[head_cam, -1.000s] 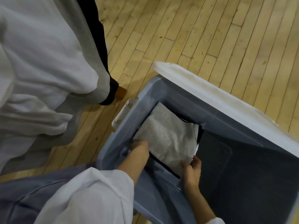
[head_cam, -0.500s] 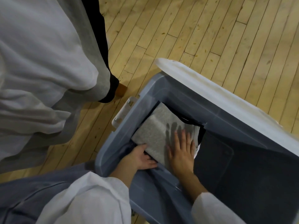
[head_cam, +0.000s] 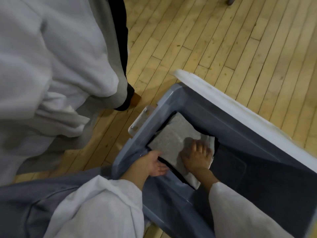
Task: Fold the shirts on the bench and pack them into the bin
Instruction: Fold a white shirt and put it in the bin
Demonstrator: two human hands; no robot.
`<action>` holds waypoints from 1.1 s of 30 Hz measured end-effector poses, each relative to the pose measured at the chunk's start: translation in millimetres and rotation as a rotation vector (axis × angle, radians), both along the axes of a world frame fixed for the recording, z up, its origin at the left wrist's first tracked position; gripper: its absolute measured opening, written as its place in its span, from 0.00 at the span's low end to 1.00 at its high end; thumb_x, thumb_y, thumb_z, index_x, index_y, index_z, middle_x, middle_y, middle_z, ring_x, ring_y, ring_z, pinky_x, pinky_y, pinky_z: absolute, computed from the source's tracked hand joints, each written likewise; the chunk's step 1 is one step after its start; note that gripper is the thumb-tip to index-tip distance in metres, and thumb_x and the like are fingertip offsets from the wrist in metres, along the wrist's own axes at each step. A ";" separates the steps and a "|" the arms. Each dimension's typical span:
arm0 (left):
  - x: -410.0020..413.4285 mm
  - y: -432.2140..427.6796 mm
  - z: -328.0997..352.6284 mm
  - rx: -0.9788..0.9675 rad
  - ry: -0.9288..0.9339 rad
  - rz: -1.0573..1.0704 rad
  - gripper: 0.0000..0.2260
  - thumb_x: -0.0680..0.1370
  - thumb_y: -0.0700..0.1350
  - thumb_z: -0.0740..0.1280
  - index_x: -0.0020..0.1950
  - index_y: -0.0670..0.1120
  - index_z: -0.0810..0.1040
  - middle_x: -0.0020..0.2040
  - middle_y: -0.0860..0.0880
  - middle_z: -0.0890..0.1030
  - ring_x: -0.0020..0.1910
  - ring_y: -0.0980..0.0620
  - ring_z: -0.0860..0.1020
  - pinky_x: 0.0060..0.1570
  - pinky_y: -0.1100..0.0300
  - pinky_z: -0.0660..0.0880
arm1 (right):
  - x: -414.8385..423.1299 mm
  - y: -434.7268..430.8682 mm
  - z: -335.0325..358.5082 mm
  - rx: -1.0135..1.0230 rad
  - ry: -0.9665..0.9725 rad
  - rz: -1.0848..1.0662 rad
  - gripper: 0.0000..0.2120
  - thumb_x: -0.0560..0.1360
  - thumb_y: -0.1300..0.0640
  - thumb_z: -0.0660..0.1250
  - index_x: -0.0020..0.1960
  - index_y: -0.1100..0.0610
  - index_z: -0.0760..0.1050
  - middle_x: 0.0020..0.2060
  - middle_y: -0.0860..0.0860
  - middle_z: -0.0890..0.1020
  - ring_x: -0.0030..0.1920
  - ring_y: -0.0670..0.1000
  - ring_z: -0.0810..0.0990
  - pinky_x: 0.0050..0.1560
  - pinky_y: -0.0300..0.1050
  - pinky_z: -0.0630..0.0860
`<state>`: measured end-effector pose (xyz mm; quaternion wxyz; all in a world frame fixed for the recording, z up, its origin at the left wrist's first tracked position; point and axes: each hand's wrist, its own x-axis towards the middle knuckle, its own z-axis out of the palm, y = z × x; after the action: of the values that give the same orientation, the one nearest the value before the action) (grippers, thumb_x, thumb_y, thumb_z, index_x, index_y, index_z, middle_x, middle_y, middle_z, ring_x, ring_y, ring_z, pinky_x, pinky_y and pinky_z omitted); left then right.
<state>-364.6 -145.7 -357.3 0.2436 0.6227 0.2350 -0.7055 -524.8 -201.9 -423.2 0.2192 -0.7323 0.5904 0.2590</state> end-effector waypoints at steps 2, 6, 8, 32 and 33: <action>5.4 -7.0 22.1 -0.047 0.002 0.022 0.23 0.83 0.45 0.56 0.75 0.37 0.57 0.72 0.36 0.65 0.70 0.39 0.66 0.67 0.49 0.64 | 15.0 3.9 29.5 -0.118 -0.133 -0.127 0.35 0.77 0.45 0.60 0.76 0.58 0.50 0.73 0.60 0.61 0.73 0.60 0.57 0.73 0.55 0.51; 17.4 -20.4 78.3 -0.267 -0.140 -0.027 0.10 0.81 0.44 0.58 0.59 0.42 0.73 0.55 0.43 0.78 0.50 0.47 0.77 0.48 0.56 0.74 | 62.0 15.2 114.0 -0.222 -0.797 -0.568 0.27 0.77 0.58 0.63 0.73 0.58 0.59 0.65 0.58 0.69 0.63 0.56 0.70 0.62 0.47 0.67; 32.6 -18.8 114.9 -0.373 -0.289 -0.032 0.05 0.81 0.43 0.60 0.50 0.43 0.74 0.43 0.45 0.80 0.38 0.51 0.76 0.35 0.60 0.72 | 88.6 15.3 163.8 -0.274 -1.026 -0.636 0.21 0.78 0.60 0.62 0.69 0.58 0.63 0.59 0.55 0.73 0.57 0.52 0.74 0.55 0.43 0.70; 224.9 137.5 338.0 -0.706 -0.879 0.334 0.18 0.76 0.38 0.66 0.66 0.43 0.73 0.53 0.45 0.80 0.48 0.47 0.78 0.53 0.54 0.75 | 311.8 103.4 421.9 -0.088 -1.464 0.039 0.08 0.79 0.58 0.60 0.41 0.52 0.67 0.37 0.49 0.74 0.38 0.47 0.72 0.41 0.43 0.68; 224.4 140.7 338.2 -0.723 -0.997 0.244 0.25 0.76 0.34 0.66 0.72 0.45 0.66 0.59 0.46 0.75 0.54 0.46 0.76 0.54 0.57 0.74 | 316.4 116.2 435.3 -0.007 -1.486 0.013 0.08 0.80 0.57 0.59 0.42 0.53 0.68 0.36 0.49 0.74 0.37 0.46 0.72 0.41 0.43 0.69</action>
<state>-140.1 -5.0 -19.1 0.5979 0.7238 -0.0909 -0.3323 -208.4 -85.7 12.1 0.5570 -0.7188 0.2829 -0.3051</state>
